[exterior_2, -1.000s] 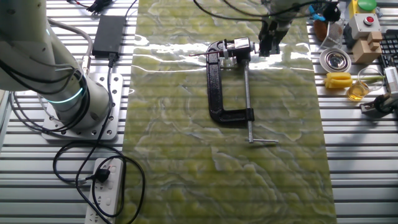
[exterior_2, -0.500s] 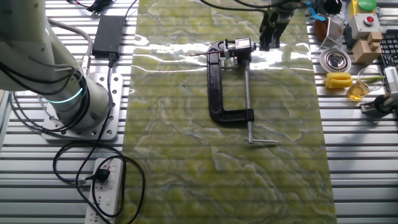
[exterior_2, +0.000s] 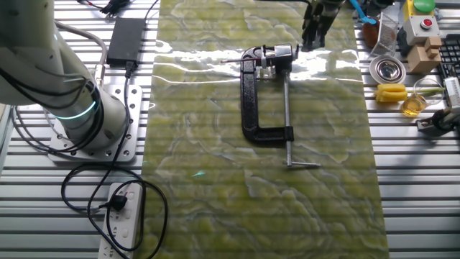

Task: Sharpen the pencil with a pencil sharpener

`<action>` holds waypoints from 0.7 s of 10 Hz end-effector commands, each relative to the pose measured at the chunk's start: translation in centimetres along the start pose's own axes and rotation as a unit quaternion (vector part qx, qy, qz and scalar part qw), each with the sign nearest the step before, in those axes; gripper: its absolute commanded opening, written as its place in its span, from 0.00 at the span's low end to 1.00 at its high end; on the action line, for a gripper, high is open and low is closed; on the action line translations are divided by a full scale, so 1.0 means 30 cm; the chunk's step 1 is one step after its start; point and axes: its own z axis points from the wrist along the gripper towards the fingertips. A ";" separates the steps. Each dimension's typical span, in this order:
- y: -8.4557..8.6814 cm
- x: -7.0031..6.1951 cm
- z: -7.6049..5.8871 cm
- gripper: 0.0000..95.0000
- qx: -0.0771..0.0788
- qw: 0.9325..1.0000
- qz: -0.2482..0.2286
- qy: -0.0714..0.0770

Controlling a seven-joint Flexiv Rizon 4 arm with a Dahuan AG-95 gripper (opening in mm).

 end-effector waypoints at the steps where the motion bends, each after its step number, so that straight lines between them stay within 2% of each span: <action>1: 0.003 0.003 0.014 0.00 -0.003 1.000 0.002 -0.013; 3: 0.012 -0.006 0.006 0.00 -0.011 1.000 0.004 -0.016; 5: 0.012 -0.007 0.005 0.00 -0.002 1.000 -0.013 -0.014; 7: 0.009 -0.004 0.006 0.40 0.001 0.999 -0.029 -0.016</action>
